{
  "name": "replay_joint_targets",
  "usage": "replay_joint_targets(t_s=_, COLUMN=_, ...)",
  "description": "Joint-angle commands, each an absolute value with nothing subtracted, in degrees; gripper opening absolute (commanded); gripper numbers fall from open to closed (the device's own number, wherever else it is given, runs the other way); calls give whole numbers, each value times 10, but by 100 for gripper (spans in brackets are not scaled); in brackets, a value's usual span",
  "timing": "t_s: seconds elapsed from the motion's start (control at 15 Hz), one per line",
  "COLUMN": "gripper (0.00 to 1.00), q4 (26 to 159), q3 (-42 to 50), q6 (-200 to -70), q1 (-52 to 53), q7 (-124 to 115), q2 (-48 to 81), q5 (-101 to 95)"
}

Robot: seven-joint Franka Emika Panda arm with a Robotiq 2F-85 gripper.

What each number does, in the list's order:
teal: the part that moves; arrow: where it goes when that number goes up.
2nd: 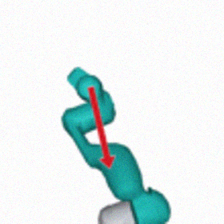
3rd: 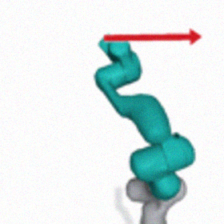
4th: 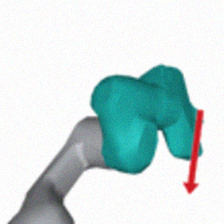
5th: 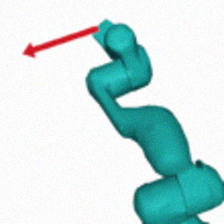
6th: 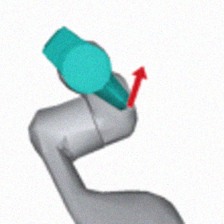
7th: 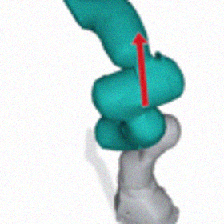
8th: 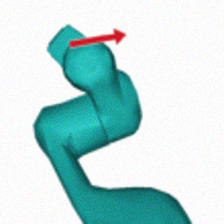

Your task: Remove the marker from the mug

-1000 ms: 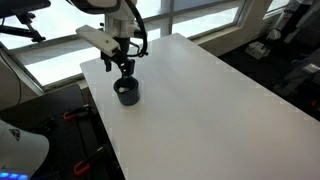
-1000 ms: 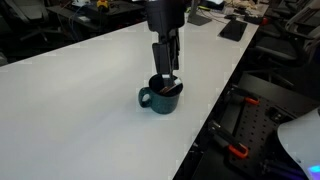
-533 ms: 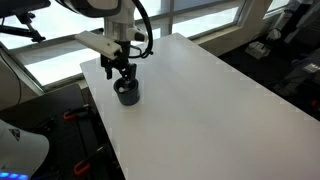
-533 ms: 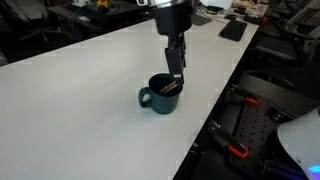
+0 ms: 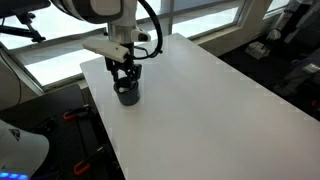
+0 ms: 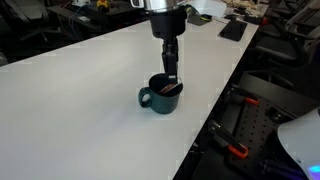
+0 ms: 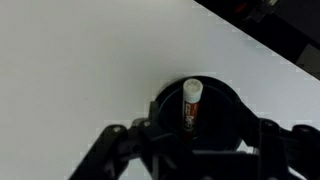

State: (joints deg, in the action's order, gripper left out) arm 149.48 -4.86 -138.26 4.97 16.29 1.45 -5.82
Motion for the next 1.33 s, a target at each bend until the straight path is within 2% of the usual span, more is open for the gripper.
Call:
replay_joint_targets(t_s=0.0, gripper=67, q4=1493, q3=-50, q6=-1419, q1=48, q7=183, q2=33, q5=-51)
replay_joint_targets(t_s=0.13, gripper=54, q4=1493, q3=-51, q6=-1437, q1=46, q7=190, q2=42, q5=-47)
replay_joint_targets(t_s=0.27, gripper=57, q4=1493, q3=-53, q6=-1446, q1=45, q7=195, q2=49, q5=-39)
replay_joint_targets(t_s=0.33, gripper=51, q4=1493, q3=-53, q6=-1449, q1=44, q7=200, q2=52, q5=-35)
replay_joint_targets(t_s=0.47, gripper=50, q4=1493, q3=-55, q6=-1447, q1=44, q7=205, q2=56, q5=-31)
replay_joint_targets(t_s=0.6, gripper=33, q4=1493, q3=-56, q6=-1447, q1=43, q7=211, q2=58, q5=-23)
replay_joint_targets(t_s=0.67, gripper=17, q4=1493, q3=-57, q6=-1445, q1=43, q7=214, q2=59, q5=-18)
replay_joint_targets(t_s=0.87, gripper=0, q4=1494, q3=-58, q6=-1444, q1=41, q7=223, q2=62, q5=-8)
replay_joint_targets(t_s=1.2, gripper=0, q4=1494, q3=-58, q6=-1439, q1=38, q7=233, q2=63, q5=9)
replay_joint_targets(t_s=1.27, gripper=20, q4=1494, q3=-58, q6=-1439, q1=37, q7=232, q2=63, q5=10)
